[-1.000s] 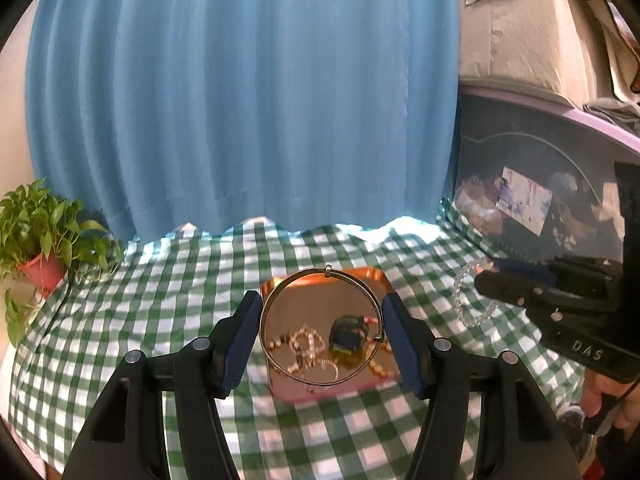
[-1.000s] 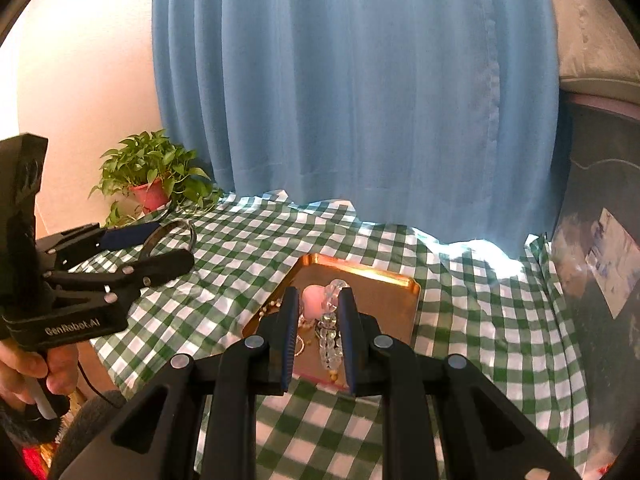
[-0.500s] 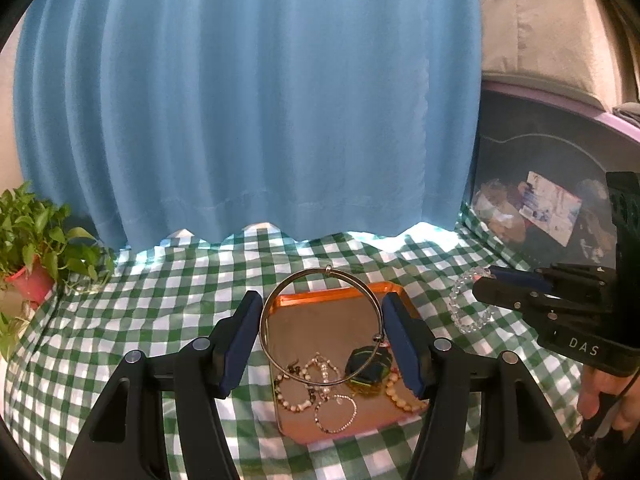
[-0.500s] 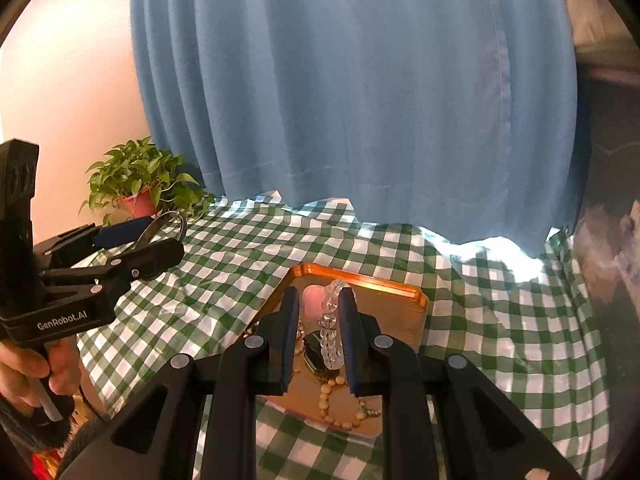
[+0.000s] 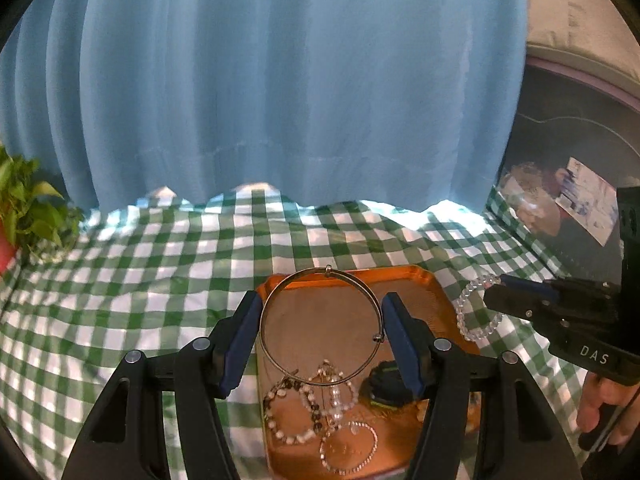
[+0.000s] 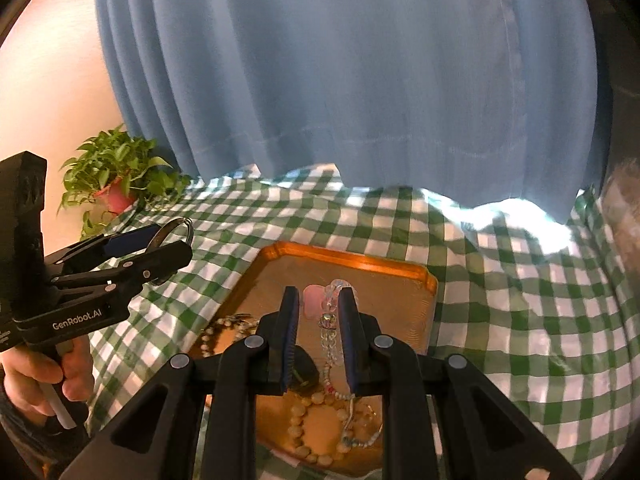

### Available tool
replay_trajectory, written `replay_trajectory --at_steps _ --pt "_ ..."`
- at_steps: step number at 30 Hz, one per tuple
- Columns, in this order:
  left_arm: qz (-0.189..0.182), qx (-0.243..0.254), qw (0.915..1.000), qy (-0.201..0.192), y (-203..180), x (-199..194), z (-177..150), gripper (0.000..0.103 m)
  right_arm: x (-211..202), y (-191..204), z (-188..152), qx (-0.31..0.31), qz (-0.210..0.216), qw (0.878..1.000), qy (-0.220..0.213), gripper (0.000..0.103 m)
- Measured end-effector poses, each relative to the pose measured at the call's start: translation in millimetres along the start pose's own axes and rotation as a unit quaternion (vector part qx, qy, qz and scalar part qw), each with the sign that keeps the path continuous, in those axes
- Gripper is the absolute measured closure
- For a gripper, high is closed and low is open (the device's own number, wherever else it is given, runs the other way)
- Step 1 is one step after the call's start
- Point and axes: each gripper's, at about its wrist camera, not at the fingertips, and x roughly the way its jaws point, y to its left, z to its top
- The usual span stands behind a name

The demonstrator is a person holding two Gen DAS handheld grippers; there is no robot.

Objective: Organize jewelry

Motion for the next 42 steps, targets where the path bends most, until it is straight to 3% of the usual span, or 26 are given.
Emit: replay_trajectory --at_steps 4,11,16,21,25,27,28,31,34,39,42 --pt "-0.023 -0.031 0.9991 0.015 12.1 26.9 1.0 0.041 20.5 -13.6 1.4 0.014 0.004 1.000 0.005 0.085" --pt "-0.026 -0.040 0.9983 0.034 15.7 73.1 4.1 0.041 59.0 -29.0 10.2 0.036 0.010 0.999 0.013 0.085" --pt "0.023 -0.031 0.9947 0.096 18.0 122.0 -10.0 0.041 96.6 -44.0 7.5 0.047 -0.016 0.997 0.058 0.085" --pt "0.015 -0.034 0.9914 0.126 23.7 144.8 -22.5 0.041 129.7 -58.1 -7.4 0.048 -0.055 0.992 0.100 0.085" --pt "0.029 -0.032 0.9891 0.141 23.6 152.7 -27.0 0.037 134.0 -69.1 -14.4 0.068 -0.072 0.990 0.102 0.081" --pt "0.020 -0.035 0.9891 0.142 22.5 150.8 -28.4 0.027 134.6 -69.3 -18.0 0.070 -0.071 0.989 0.113 0.045" --pt "0.015 -0.034 0.9902 0.135 21.2 146.9 -28.4 0.019 131.1 -65.6 -19.5 0.061 -0.075 0.989 0.109 0.038" --pt "0.025 -0.029 0.9934 0.108 15.6 129.4 -25.3 0.009 118.6 -53.2 -20.5 0.041 -0.095 0.990 0.098 0.035" --pt "0.010 -0.043 0.9944 0.096 14.4 111.0 -25.2 0.009 103.4 -47.8 -26.0 0.053 -0.090 0.990 0.094 0.030" --pt "0.010 -0.061 0.9940 0.091 11.7 75.7 -35.4 0.009 74.3 -39.4 -40.5 0.070 -0.136 0.984 0.091 0.029" --pt "0.000 -0.081 0.9929 0.086 10.3 41.4 -41.6 0.009 49.8 -30.0 -48.6 0.086 -0.136 0.983 0.082 0.030"
